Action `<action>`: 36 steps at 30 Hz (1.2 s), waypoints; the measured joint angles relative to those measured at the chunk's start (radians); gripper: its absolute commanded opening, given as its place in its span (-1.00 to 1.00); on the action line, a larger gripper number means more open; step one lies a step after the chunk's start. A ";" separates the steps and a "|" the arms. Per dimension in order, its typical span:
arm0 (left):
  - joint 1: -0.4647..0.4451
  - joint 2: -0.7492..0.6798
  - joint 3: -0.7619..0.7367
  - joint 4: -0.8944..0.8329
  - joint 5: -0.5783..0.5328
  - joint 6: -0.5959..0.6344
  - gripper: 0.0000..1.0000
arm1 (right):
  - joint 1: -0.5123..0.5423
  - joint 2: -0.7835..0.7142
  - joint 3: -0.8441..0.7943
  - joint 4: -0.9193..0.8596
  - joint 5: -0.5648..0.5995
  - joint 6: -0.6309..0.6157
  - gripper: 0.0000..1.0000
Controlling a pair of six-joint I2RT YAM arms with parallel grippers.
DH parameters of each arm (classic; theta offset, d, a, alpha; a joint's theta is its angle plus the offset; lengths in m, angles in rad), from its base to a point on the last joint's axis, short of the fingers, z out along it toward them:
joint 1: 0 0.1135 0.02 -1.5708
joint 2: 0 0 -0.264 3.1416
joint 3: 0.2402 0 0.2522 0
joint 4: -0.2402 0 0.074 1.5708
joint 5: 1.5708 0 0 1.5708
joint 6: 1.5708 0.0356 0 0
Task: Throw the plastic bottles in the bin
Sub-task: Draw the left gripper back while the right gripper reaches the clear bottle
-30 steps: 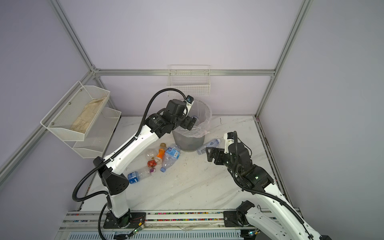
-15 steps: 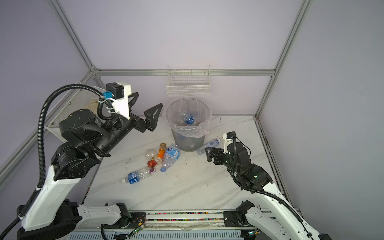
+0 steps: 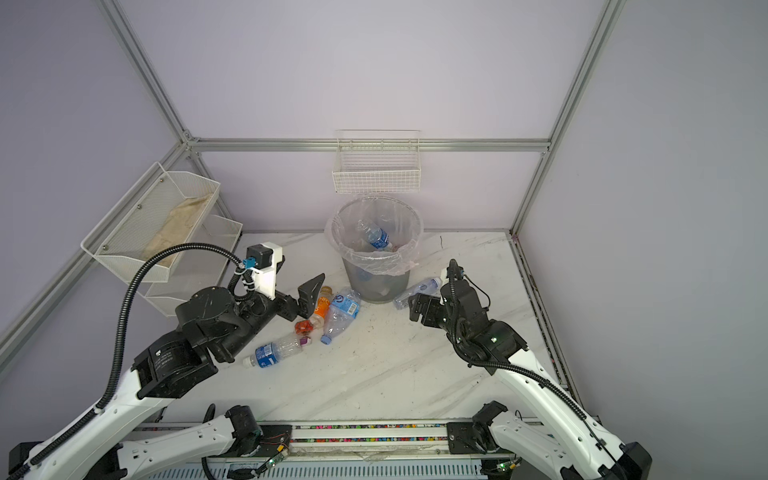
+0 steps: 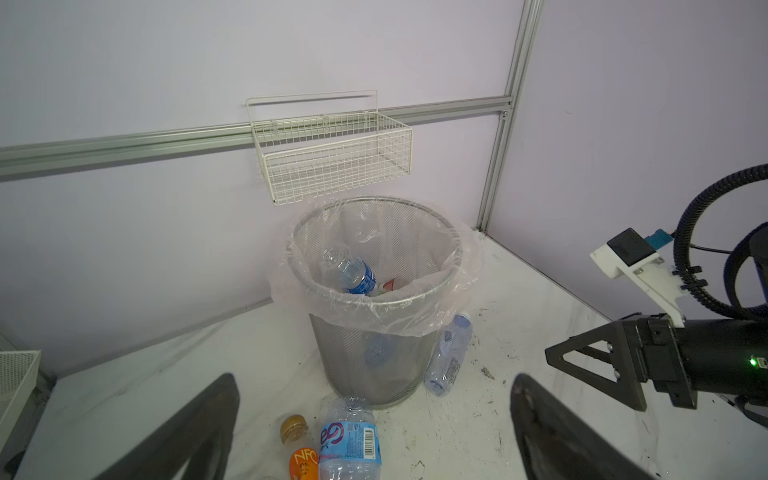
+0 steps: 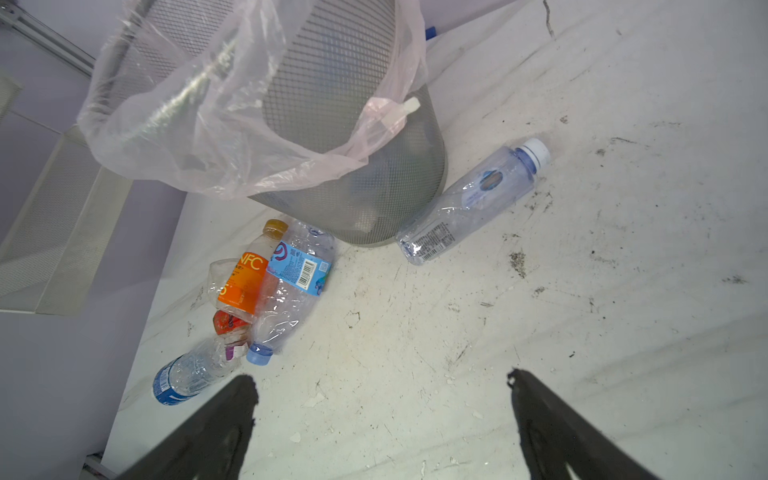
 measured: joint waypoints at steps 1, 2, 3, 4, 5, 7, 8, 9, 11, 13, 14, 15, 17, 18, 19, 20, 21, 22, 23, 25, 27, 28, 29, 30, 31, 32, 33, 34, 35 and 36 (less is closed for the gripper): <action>0.000 -0.024 -0.042 -0.001 -0.007 -0.025 1.00 | 0.000 0.013 0.000 0.000 0.010 0.003 0.95; 0.000 -0.039 -0.072 -0.003 -0.013 -0.046 1.00 | 0.000 0.023 0.000 0.000 0.016 0.006 0.95; 0.000 -0.060 -0.113 0.000 -0.015 -0.072 0.99 | -0.001 0.037 0.000 0.000 0.023 0.011 0.95; 0.000 -0.076 -0.150 -0.002 -0.016 -0.098 1.00 | -0.005 0.050 0.001 0.000 0.029 0.013 0.95; 0.000 -0.091 -0.184 -0.004 -0.016 -0.124 1.00 | -0.009 0.064 0.002 0.000 0.032 0.015 0.95; 0.000 -0.116 -0.252 -0.013 -0.011 -0.173 1.00 | -0.024 0.099 0.007 0.001 0.035 0.016 0.95; 0.000 -0.128 -0.282 -0.019 -0.007 -0.198 1.00 | -0.034 0.112 0.009 0.002 0.032 0.016 0.95; 0.000 -0.140 -0.310 -0.026 -0.001 -0.222 1.00 | -0.047 0.127 0.011 0.003 0.029 0.015 0.95; 0.000 -0.167 -0.361 -0.037 0.013 -0.267 1.00 | -0.075 0.151 0.015 0.008 0.014 0.015 0.95; 0.000 -0.197 -0.403 -0.043 0.026 -0.310 1.00 | -0.109 0.169 0.016 0.018 -0.008 0.014 0.95; 0.000 -0.213 -0.425 -0.045 0.035 -0.334 1.00 | -0.128 0.179 0.016 0.023 -0.022 0.014 0.95; -0.001 -0.225 -0.444 -0.047 0.042 -0.356 0.99 | -0.149 0.188 0.017 0.031 -0.039 0.014 0.95; -0.007 -0.245 -0.476 -0.048 0.054 -0.386 0.98 | -0.185 0.208 0.018 0.044 -0.069 0.014 0.95; -0.013 -0.254 -0.490 -0.047 0.059 -0.405 0.97 | -0.201 0.221 0.018 0.053 -0.086 0.015 0.95; -0.020 -0.259 -0.500 -0.048 0.063 -0.415 0.97 | -0.214 0.232 0.018 0.060 -0.097 0.015 0.95; -0.031 -0.262 -0.511 -0.047 0.064 -0.431 0.97 | -0.227 0.245 0.019 0.068 -0.114 0.016 0.95; -0.042 -0.262 -0.520 -0.047 0.064 -0.440 0.97 | -0.239 0.259 0.020 0.079 -0.126 0.018 0.95; -0.058 -0.262 -0.528 -0.048 0.063 -0.453 0.97 | -0.251 0.276 0.020 0.090 -0.139 0.021 0.95; -0.071 -0.262 -0.533 -0.048 0.060 -0.460 0.97 | -0.259 0.290 0.021 0.098 -0.150 0.024 0.95; -0.106 -0.261 -0.544 -0.048 0.048 -0.479 0.97 | -0.276 0.327 0.023 0.117 -0.174 0.039 0.95; -0.140 -0.258 -0.551 -0.047 0.030 -0.496 0.96 | -0.286 0.368 0.032 0.126 -0.189 0.059 0.95; -0.159 -0.254 -0.555 -0.047 0.019 -0.504 0.96 | -0.291 0.392 0.040 0.130 -0.193 0.071 0.95; -0.175 -0.248 -0.558 -0.048 0.008 -0.512 0.96 | -0.294 0.412 0.049 0.135 -0.195 0.085 0.95; -0.193 -0.240 -0.560 -0.048 -0.004 -0.520 0.96 | -0.298 0.436 0.060 0.139 -0.195 0.102 0.95; -0.214 -0.230 -0.561 -0.048 -0.017 -0.530 0.96 | -0.299 0.458 0.070 0.143 -0.193 0.120 0.95; -0.230 -0.220 -0.562 -0.048 -0.027 -0.538 0.96 | -0.300 0.476 0.078 0.148 -0.192 0.136 0.95; -0.251 -0.206 -0.564 -0.048 -0.041 -0.547 0.96 | -0.301 0.497 0.086 0.153 -0.189 0.155 0.95; -0.272 -0.190 -0.566 -0.048 -0.054 -0.558 0.96 | -0.302 0.517 0.090 0.163 -0.187 0.176 0.95; -0.291 -0.175 -0.568 -0.048 -0.064 -0.565 0.96 | -0.303 0.534 0.094 0.170 -0.187 0.195 0.95; -0.314 -0.154 -0.569 -0.048 -0.077 -0.576 0.96 | -0.303 0.554 0.098 0.175 -0.186 0.216 0.95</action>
